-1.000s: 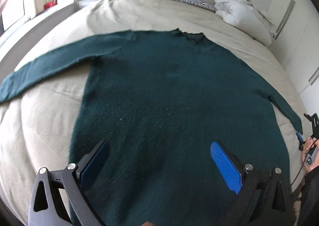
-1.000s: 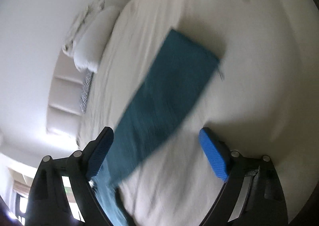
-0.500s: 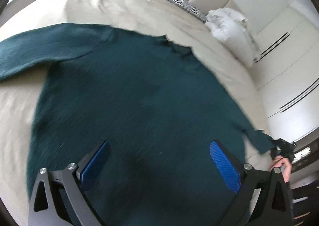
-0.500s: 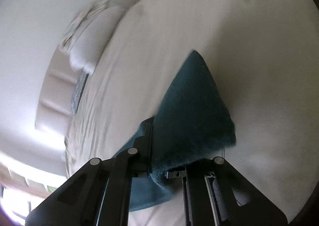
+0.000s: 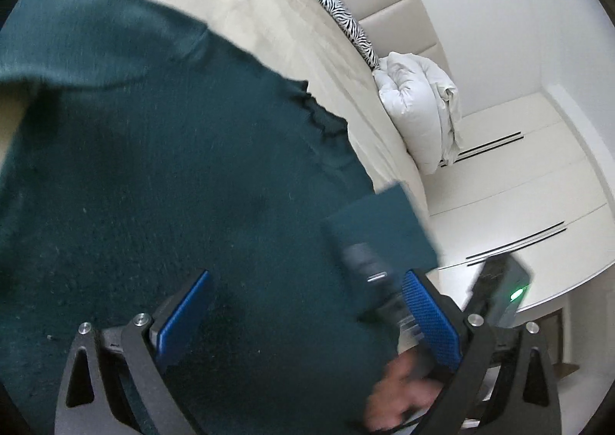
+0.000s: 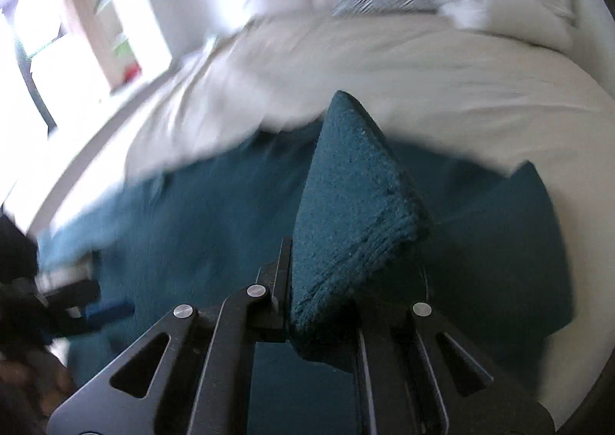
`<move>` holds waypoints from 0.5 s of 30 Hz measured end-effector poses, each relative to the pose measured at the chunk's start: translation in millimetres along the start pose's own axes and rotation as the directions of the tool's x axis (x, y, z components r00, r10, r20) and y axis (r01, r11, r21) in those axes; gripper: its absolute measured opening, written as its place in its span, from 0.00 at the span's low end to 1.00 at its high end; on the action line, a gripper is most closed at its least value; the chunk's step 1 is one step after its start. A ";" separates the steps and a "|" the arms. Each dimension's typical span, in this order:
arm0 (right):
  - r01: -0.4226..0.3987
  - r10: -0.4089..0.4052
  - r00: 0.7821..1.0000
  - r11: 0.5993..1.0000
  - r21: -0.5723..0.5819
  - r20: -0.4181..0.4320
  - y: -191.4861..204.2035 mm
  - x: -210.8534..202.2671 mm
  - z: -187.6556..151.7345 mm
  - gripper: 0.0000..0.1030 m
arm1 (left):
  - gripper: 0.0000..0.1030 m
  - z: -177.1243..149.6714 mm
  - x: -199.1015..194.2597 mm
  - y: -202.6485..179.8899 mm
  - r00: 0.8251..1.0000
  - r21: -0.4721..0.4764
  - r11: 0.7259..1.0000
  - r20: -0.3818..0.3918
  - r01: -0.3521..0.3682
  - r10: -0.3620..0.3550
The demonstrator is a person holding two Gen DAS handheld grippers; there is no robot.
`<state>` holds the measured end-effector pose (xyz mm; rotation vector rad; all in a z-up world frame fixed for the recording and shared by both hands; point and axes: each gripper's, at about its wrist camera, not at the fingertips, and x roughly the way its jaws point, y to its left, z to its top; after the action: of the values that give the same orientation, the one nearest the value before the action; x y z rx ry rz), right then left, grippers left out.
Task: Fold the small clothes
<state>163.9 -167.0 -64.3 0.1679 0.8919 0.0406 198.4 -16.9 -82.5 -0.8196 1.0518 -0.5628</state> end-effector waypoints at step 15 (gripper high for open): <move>-0.180 0.173 0.984 0.947 0.264 0.052 -1.1 -47.9 -99.2 0.60 | 0.79 7.5 62.2 -19.7 0.994 0.020 0.999 -0.107 -0.026 0.028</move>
<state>56.6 -160.4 -88.7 0.5007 0.8496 0.0842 229.8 -72.5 -97.5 -0.7645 1.1527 -0.5983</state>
